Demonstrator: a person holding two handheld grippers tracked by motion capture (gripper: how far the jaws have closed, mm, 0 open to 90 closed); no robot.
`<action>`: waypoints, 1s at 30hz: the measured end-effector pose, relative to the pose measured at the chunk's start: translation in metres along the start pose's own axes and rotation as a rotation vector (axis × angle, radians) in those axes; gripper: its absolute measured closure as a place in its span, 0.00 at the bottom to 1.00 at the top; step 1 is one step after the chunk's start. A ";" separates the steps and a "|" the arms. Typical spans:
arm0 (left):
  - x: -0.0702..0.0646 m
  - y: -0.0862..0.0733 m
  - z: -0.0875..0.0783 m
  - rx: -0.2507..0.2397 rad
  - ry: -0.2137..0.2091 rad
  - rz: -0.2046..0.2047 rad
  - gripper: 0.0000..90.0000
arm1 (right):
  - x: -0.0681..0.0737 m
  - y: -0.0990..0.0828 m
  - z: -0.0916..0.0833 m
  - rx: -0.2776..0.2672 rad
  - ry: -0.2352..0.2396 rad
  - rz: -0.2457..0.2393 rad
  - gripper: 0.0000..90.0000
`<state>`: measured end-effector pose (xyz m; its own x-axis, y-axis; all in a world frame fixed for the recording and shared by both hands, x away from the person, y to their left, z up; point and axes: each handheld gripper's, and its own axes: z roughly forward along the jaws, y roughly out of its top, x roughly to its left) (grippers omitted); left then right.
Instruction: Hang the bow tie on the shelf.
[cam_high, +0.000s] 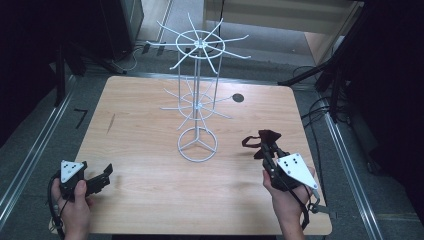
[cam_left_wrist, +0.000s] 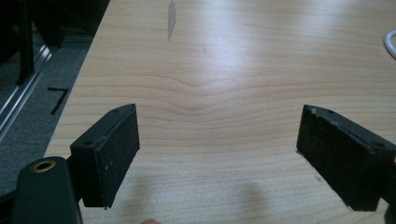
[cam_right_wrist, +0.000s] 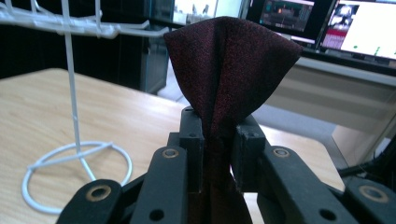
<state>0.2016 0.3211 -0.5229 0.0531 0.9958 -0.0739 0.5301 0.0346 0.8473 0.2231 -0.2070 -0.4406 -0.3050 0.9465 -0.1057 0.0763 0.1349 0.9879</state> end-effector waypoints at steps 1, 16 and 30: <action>0.000 0.000 0.000 0.000 0.000 0.001 0.15 | 0.000 0.001 -0.001 -0.009 0.004 0.006 0.87; 0.000 0.000 0.000 -0.010 0.001 -0.003 0.16 | 0.007 0.013 -0.003 -0.101 0.022 0.000 0.87; 0.001 0.000 0.000 -0.002 -0.005 -0.006 0.16 | 0.030 0.033 0.009 -0.139 0.085 -0.023 0.86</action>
<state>0.2012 0.3223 -0.5228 0.0536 0.9952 -0.0816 0.5285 0.0411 0.8479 0.2250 -0.1718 -0.4121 -0.3852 0.9144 -0.1247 -0.0618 0.1092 0.9921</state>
